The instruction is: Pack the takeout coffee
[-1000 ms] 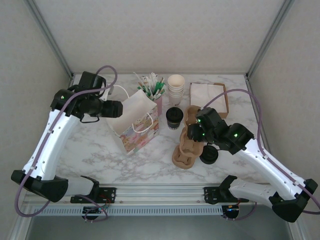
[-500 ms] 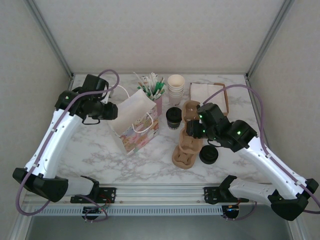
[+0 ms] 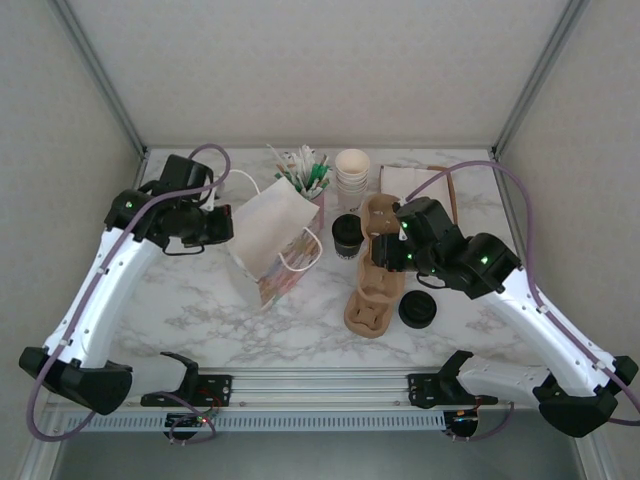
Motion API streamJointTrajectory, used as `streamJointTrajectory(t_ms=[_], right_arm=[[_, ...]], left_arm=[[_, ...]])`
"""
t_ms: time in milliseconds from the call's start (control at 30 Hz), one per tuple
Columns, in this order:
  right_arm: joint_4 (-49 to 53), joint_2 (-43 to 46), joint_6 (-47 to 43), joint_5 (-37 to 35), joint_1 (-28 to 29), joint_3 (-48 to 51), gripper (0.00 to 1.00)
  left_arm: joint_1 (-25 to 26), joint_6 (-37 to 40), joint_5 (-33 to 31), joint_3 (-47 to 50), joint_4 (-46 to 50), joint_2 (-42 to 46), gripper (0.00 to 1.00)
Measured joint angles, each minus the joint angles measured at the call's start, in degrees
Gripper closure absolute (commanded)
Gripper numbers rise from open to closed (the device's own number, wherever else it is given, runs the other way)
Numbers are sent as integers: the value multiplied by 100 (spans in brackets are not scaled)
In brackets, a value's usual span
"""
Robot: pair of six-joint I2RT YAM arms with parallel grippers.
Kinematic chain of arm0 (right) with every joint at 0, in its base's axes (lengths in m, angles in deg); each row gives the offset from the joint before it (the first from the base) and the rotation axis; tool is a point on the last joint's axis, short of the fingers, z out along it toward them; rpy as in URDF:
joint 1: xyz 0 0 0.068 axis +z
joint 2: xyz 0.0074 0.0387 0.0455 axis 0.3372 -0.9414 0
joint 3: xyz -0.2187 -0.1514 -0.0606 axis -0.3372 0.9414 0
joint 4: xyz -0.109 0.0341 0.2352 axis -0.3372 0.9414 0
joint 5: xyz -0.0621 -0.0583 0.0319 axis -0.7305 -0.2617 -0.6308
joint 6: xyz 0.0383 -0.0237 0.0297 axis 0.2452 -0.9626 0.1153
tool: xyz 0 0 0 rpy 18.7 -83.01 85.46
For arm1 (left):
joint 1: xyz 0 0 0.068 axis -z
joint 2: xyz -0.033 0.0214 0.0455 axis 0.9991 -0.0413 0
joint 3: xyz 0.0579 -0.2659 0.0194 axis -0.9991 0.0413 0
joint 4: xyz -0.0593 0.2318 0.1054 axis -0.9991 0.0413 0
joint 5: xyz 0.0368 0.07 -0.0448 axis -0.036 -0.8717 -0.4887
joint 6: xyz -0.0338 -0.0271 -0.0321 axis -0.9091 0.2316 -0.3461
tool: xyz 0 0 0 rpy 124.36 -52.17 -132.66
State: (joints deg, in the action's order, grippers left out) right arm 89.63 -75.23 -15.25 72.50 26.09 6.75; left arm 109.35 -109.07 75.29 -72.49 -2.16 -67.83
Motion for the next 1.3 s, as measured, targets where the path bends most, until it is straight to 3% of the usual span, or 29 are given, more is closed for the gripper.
streamJointTrajectory(t_ms=[167,400,867,1167,1233,1300], right_arm=[[31,-42,-61,17,0,-188,64],[103,-133,-118,22,0,-439,64],[323,-170,-245,0,0,-962,64],[509,-367,-273,2,0,-1353,64],[560,-389,-293,-2,0,-1429,64],[645,-417,-319,-7,0,-1574,64]], left_arm=[[177,-636,151,208,-37,396,100],[925,-1650,105,343,-111,828,100],[2828,-3748,-1209,911,-413,1021,100],[3668,-4179,-2033,852,-505,822,100],[3755,-4186,-2124,850,-516,813,94],[3832,-4181,-2208,848,-522,813,73]])
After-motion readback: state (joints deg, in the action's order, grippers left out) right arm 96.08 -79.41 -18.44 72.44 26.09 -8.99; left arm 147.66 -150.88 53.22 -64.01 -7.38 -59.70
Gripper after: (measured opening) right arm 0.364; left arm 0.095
